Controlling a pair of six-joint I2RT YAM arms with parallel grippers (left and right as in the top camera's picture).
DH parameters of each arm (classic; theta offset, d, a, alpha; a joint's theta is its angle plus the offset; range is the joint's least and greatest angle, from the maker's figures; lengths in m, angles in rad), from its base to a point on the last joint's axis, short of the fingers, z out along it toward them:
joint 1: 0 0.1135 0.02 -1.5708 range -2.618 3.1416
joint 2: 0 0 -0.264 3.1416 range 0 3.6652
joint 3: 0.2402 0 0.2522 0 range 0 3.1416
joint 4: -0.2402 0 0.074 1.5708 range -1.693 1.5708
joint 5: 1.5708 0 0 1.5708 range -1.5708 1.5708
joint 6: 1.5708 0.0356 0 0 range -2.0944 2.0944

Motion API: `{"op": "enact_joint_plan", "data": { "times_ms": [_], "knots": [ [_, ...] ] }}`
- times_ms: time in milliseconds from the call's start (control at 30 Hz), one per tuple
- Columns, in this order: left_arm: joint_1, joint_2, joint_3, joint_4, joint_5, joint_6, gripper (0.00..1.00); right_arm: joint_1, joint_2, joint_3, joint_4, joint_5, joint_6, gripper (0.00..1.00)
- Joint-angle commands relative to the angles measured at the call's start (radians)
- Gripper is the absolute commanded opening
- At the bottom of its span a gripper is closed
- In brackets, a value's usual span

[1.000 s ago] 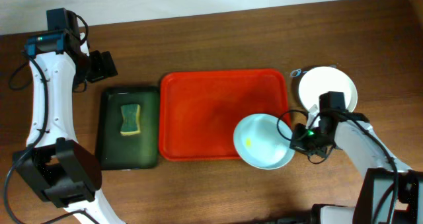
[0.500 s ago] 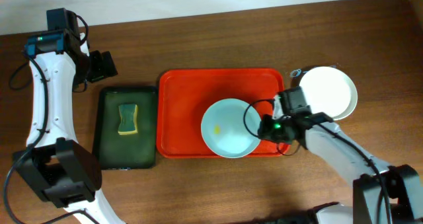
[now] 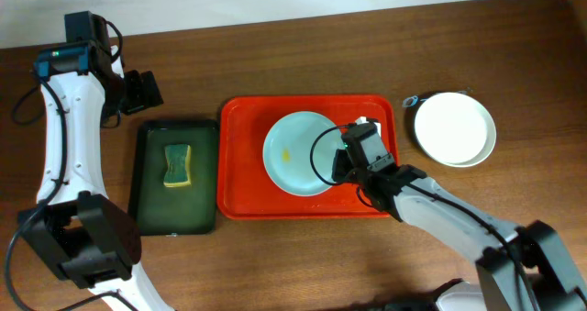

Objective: Clean dirty plates on tray and stack at the side
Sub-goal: 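Slide the light blue plate left to the red tray center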

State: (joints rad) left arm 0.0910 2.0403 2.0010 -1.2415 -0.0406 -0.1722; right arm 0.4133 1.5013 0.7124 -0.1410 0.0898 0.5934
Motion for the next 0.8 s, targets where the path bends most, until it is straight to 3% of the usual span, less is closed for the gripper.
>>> {"op": "enact_joint_plan", "data": {
  "times_ms": [0,167,200,300,533,767],
  "knots": [
    [-0.001,-0.004,0.020,-0.001,-0.004,0.002,0.99,0.005,0.084,0.011,0.050,0.027,0.014,0.05],
    [-0.001,-0.004,0.020,-0.001,-0.004,0.002,0.99,0.005,0.104,0.042,0.077,0.023,0.002,0.08],
    [-0.001,-0.004,0.020,-0.001,-0.004,0.002,0.99,0.005,0.104,0.060,0.076,0.009,-0.021,0.12],
    [-0.001,-0.004,0.020,-0.001,-0.004,0.002,0.99,0.004,0.101,0.100,0.022,-0.003,-0.039,0.40],
    [-0.001,-0.004,0.020,-0.001,-0.004,0.002,0.99,-0.134,-0.003,0.455,-0.741,-0.056,-0.089,0.50],
    [-0.001,-0.004,0.020,-0.001,-0.004,0.002,0.99,-0.299,-0.001,0.421,-0.927,-0.055,-0.270,0.50]
  ]
}}
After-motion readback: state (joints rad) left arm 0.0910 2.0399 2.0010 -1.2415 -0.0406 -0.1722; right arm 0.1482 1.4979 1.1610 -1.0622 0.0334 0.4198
